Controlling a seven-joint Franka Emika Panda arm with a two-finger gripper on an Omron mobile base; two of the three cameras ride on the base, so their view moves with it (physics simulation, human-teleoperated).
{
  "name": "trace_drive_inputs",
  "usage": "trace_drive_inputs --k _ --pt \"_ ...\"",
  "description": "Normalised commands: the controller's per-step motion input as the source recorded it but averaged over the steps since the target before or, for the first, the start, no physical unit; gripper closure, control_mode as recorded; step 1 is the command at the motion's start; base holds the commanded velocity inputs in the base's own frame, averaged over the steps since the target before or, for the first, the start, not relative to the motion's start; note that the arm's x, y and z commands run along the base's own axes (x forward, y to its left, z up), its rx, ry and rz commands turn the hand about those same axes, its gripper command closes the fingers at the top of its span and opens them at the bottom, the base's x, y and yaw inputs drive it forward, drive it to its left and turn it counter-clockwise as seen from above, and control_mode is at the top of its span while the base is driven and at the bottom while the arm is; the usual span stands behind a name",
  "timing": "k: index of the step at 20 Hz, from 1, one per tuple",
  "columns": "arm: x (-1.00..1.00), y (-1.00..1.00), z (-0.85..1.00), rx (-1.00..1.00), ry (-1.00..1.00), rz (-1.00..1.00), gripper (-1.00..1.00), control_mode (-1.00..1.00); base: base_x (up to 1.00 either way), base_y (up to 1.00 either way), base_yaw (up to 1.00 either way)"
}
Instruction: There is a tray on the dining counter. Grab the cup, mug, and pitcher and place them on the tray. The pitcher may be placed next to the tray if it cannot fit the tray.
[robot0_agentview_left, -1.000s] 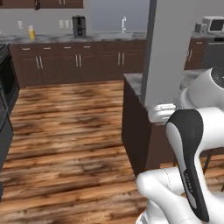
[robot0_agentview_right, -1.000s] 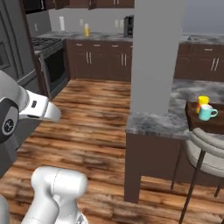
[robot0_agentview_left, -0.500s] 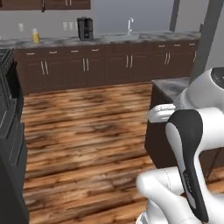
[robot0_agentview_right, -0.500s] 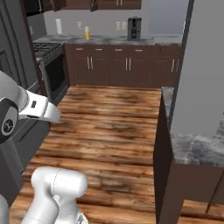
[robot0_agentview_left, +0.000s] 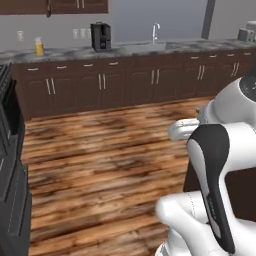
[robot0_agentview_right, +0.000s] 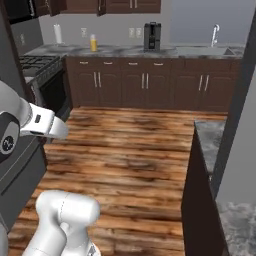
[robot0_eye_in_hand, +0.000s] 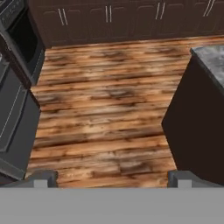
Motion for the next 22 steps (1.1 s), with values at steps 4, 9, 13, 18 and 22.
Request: trace_drive_inputs --k 4,9,13,18,22 --pt "0.0 0.0 0.0 0.0 0.0 0.0 -1.0 1.0 1.0 0.02 0.0" --pt "0.0 0.0 0.0 0.0 0.0 0.0 -1.0 1.0 1.0 0.18 0.0" --pt "0.0 0.0 0.0 0.0 0.0 0.0 -1.0 1.0 1.0 0.29 0.0" --pt "0.0 0.0 0.0 0.0 0.0 0.0 -1.0 1.0 0.99 0.42 0.0" --pt "0.0 0.0 0.0 0.0 0.0 0.0 -1.0 1.0 0.95 0.64 0.0"
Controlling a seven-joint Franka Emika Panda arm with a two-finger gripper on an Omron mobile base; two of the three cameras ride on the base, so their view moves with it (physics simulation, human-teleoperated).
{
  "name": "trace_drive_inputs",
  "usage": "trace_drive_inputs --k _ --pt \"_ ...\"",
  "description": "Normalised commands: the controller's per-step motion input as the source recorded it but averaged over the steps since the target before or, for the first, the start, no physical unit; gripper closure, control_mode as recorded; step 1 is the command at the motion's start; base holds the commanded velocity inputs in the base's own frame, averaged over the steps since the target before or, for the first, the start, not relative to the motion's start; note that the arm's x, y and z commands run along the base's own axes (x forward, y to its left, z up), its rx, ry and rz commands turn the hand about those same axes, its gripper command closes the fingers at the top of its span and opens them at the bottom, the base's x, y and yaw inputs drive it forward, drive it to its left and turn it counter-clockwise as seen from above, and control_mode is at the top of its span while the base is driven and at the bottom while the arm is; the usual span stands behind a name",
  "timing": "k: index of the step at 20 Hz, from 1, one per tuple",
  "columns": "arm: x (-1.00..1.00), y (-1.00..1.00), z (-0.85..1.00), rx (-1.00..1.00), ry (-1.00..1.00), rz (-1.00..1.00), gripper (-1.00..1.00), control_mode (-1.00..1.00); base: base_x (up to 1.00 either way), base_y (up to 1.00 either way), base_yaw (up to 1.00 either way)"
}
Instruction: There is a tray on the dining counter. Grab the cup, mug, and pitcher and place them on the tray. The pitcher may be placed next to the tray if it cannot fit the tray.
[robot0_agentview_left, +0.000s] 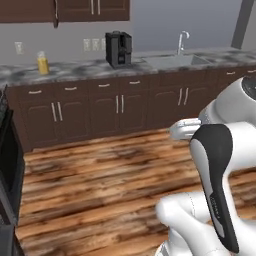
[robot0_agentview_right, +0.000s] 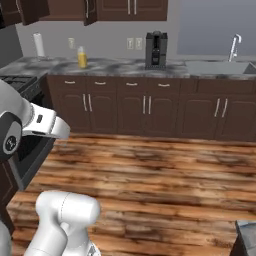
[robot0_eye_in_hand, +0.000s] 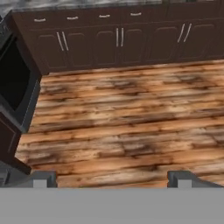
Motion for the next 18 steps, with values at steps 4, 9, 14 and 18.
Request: trace_drive_inputs --k 4,9,14,18 --pt "0.0 0.0 0.0 0.0 0.0 0.0 -1.0 1.0 0.89 0.7 0.0" --pt "0.0 0.0 0.0 0.0 0.0 0.0 -1.0 1.0 0.87 0.73 0.0" --pt "0.0 0.0 0.0 0.0 0.0 0.0 -1.0 1.0 0.84 0.5 0.0" --pt "0.0 0.0 0.0 0.0 0.0 0.0 -1.0 1.0 0.88 0.34 0.0"
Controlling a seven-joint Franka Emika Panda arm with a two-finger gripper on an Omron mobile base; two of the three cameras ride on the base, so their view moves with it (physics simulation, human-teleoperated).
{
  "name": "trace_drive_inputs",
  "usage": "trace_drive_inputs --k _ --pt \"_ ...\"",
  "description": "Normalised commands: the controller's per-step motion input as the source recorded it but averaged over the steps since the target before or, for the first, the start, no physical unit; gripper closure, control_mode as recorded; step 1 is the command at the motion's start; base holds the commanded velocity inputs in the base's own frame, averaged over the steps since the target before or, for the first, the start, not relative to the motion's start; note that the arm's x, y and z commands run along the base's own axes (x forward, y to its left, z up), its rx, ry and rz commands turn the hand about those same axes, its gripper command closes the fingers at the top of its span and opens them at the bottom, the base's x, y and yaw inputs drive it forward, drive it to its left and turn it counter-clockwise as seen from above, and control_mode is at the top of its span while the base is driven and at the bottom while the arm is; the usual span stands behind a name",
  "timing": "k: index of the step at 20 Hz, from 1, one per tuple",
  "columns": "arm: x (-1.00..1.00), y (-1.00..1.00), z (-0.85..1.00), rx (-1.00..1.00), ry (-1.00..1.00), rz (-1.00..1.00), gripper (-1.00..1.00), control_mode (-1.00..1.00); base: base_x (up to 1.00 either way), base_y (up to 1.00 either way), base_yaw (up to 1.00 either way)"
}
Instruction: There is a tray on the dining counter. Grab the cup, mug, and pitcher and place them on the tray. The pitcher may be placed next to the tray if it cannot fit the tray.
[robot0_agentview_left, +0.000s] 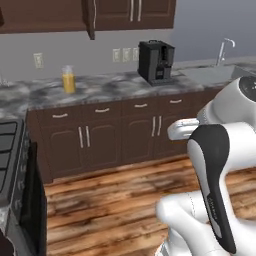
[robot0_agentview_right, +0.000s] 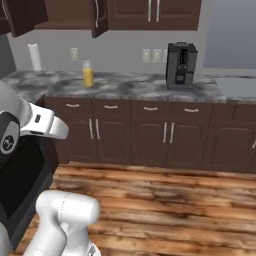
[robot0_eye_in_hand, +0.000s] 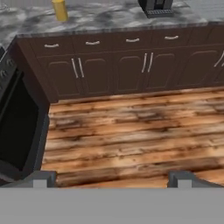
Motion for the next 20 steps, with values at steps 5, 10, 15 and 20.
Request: trace_drive_inputs --k 5,10,15,20 --pt "0.0 0.0 0.0 0.0 0.0 0.0 -1.0 1.0 0.9 0.3 0.0" --pt "0.0 0.0 0.0 0.0 0.0 0.0 -1.0 1.0 0.82 0.49 0.0" --pt "0.0 0.0 0.0 0.0 0.0 0.0 -1.0 1.0 0.76 0.5 0.0" --pt "0.0 0.0 0.0 0.0 0.0 0.0 -1.0 1.0 0.74 0.57 0.0"
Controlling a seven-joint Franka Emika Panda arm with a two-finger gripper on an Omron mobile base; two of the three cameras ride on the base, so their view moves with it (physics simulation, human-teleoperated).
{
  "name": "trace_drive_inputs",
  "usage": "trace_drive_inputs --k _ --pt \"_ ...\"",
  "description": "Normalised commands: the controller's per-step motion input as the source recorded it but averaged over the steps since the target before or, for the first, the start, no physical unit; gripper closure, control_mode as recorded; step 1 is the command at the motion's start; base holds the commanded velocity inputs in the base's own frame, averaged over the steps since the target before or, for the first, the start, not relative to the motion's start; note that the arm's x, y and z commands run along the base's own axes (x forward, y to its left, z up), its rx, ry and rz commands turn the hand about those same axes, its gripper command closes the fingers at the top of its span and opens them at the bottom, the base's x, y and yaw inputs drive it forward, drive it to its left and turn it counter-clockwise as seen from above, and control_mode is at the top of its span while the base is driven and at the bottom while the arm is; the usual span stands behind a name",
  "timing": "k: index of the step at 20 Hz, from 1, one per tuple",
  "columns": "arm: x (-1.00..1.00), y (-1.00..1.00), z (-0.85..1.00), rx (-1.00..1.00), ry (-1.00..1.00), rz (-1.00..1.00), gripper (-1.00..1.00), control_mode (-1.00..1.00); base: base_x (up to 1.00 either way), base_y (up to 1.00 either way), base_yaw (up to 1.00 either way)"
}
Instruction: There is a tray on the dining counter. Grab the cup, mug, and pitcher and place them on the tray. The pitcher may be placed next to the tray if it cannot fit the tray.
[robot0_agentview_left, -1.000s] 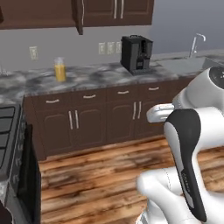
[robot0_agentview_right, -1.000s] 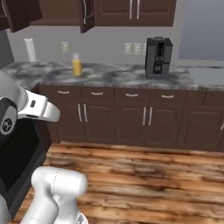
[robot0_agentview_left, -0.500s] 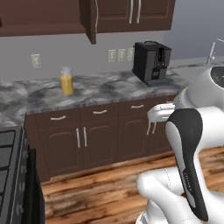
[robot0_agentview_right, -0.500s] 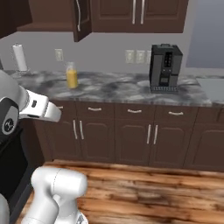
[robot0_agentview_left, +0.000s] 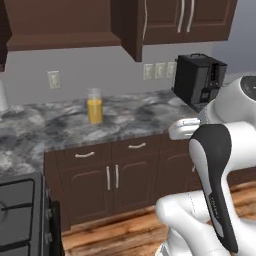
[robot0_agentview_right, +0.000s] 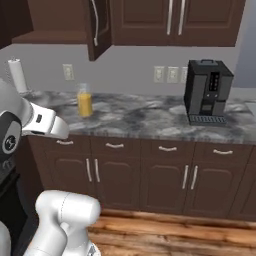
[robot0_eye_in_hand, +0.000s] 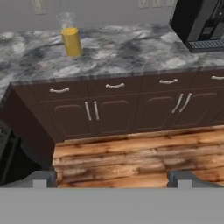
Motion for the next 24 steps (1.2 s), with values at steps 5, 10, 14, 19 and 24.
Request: trace_drive_inputs --k 5,10,14,19,24 --pt "0.0 0.0 0.0 0.0 0.0 0.0 -1.0 1.0 0.6 0.62 0.0" --pt "0.0 0.0 0.0 0.0 0.0 0.0 -1.0 1.0 0.46 0.31 0.01" --pt "0.0 0.0 0.0 0.0 0.0 0.0 -1.0 1.0 0.52 0.06 0.07" --pt "0.0 0.0 0.0 0.0 0.0 0.0 -1.0 1.0 0.48 0.0 0.13" --pt "0.0 0.0 0.0 0.0 0.0 0.0 -1.0 1.0 0.42 0.0 0.13"
